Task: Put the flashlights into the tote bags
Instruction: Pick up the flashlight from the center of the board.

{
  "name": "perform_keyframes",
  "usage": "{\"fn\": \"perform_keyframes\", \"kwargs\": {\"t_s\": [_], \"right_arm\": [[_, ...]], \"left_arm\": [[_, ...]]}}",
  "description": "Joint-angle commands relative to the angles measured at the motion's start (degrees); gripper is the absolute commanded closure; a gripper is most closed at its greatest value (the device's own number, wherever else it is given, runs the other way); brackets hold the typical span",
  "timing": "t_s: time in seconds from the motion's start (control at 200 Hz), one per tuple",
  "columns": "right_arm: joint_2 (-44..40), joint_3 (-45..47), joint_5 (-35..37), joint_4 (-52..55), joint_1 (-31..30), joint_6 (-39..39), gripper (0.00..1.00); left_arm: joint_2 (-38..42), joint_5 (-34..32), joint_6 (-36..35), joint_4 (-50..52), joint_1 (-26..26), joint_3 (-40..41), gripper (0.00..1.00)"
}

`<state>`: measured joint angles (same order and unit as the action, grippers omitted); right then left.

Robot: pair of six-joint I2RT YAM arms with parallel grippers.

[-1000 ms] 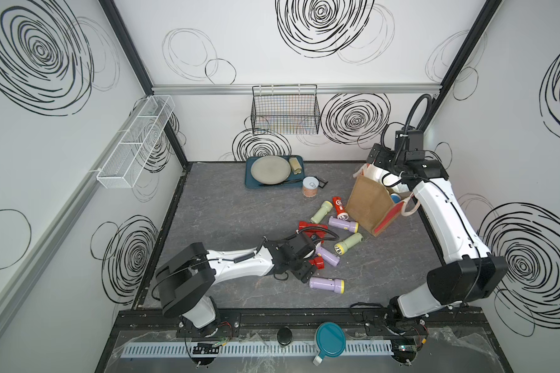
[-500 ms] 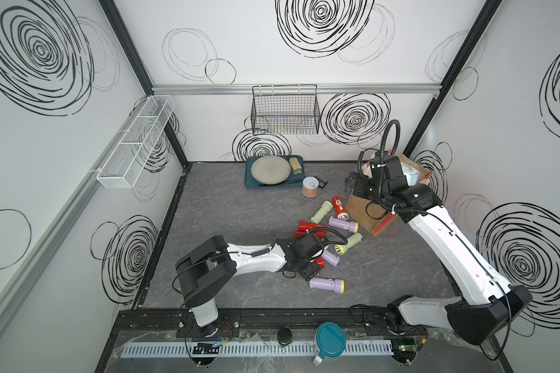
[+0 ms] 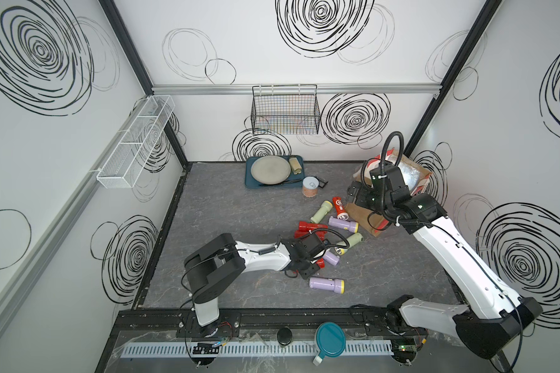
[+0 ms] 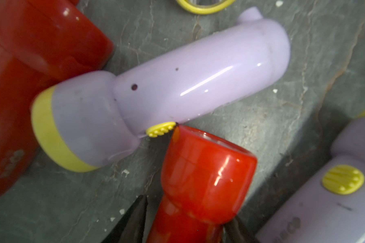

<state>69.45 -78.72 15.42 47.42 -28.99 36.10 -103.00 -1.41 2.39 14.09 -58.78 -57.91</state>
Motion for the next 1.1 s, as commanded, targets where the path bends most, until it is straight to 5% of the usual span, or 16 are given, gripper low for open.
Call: {"fn": "perform_keyframes", "kwargs": {"t_s": [0.0,0.35,0.585,0.836,1.096], "right_arm": [[-0.7,0.8,1.5,1.5,-0.9,1.4,0.00],[0.0,3.2,1.0,-0.3,-3.6,1.7,0.00],[-1.8,10.1,-5.5,-8.0,-5.7,0.2,0.00],[-6.1,19.1,-21.6,-26.4,-7.3,-4.1,0.00],[-3.7,23.3,-41.9,-40.5,-7.7,-6.3,0.00]], "left_arm": [[1.2,-0.3,0.7,-0.5,1.2,0.8,0.51],[6.1,1.6,4.6,-2.5,4.1,5.9,0.68],[13.5,7.1,13.6,-7.2,9.7,10.1,0.83],[23.5,12.6,25.5,-10.1,18.6,10.7,0.99],[28.9,19.1,42.3,-19.9,27.2,7.8,1.00]]}}
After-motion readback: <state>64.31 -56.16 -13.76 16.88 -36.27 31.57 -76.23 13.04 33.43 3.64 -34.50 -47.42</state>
